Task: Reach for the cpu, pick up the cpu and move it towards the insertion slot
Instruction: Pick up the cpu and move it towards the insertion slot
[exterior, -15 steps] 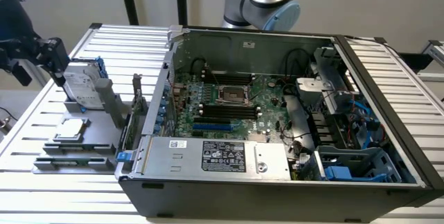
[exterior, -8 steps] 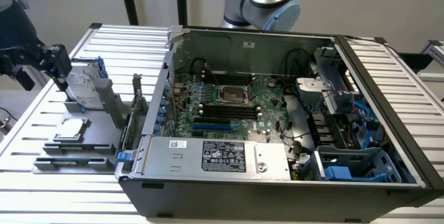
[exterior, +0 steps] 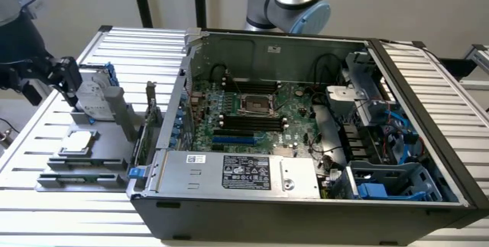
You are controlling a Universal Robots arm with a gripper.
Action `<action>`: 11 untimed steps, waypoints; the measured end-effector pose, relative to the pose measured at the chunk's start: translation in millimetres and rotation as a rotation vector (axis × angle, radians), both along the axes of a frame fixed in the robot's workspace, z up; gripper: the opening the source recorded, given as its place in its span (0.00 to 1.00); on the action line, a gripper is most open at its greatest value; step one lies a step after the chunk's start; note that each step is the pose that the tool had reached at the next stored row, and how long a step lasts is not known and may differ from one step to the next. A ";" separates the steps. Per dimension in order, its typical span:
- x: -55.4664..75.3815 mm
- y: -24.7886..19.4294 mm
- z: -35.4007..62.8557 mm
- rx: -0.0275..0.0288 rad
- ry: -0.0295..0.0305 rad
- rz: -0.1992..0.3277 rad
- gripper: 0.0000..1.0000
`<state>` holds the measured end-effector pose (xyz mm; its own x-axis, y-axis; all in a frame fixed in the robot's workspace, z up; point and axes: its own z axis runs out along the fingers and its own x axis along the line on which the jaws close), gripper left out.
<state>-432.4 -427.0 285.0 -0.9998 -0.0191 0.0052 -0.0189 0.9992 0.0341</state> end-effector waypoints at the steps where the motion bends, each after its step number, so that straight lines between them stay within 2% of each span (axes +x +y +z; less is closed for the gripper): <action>1: 0.0 -0.1 -1.9 0.0000 0.0000 0.000 0.71; 11: -0.1 -1.0 -20.1 0.0000 0.0001 0.000 0.71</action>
<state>-432.5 -428.0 265.0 -0.9998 -0.0191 0.0053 -0.0189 0.9992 0.0340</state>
